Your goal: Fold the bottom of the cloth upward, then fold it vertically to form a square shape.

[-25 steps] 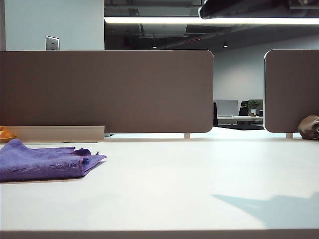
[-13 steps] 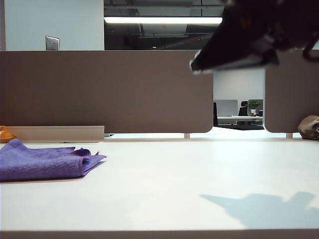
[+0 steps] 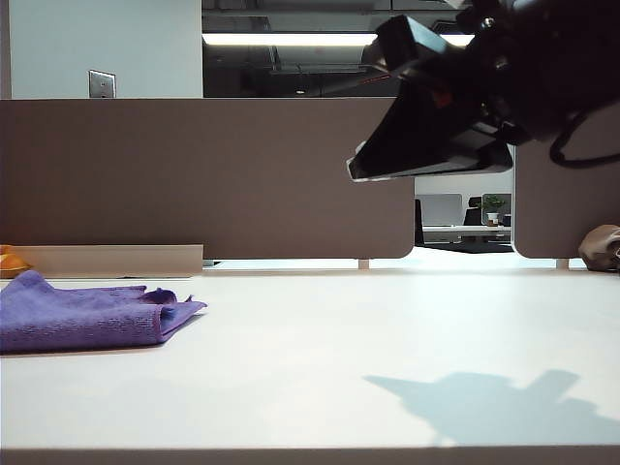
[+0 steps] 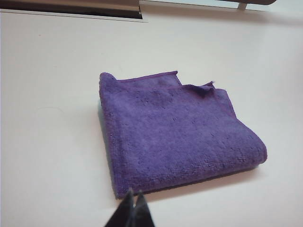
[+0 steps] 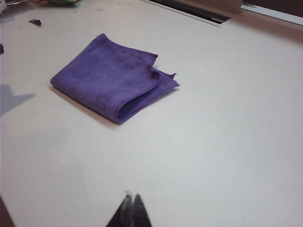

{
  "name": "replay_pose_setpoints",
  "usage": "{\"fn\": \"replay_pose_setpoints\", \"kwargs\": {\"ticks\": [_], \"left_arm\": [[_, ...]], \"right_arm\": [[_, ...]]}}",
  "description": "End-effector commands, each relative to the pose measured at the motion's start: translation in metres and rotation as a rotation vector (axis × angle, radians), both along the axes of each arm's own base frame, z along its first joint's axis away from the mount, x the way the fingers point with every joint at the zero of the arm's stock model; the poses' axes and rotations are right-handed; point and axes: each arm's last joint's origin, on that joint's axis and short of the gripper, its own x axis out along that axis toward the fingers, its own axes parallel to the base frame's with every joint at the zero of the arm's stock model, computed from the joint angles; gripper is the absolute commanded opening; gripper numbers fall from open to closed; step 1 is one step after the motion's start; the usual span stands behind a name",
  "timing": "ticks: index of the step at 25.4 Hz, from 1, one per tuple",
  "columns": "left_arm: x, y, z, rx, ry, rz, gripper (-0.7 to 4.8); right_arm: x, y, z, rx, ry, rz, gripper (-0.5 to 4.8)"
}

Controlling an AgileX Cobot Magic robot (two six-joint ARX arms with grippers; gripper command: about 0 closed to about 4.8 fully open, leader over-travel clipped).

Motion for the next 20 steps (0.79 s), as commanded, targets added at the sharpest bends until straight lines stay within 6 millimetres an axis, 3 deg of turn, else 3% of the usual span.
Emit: {"fn": "replay_pose_setpoints", "kwargs": {"ticks": [1,16,20], "left_arm": [[0.000,0.000,0.002,0.003,-0.017,0.002,-0.05],[0.000,0.000,0.002,0.003,-0.017,0.002,-0.05],[0.000,0.000,0.002,0.003,-0.017,0.002,-0.05]], "right_arm": [[0.001,0.000,0.003,0.020,-0.014,-0.007,0.00],[0.001,0.000,0.003,0.019,-0.017,-0.019,0.00],[0.000,-0.004,0.014,0.079,-0.070,-0.045,-0.01]]}}
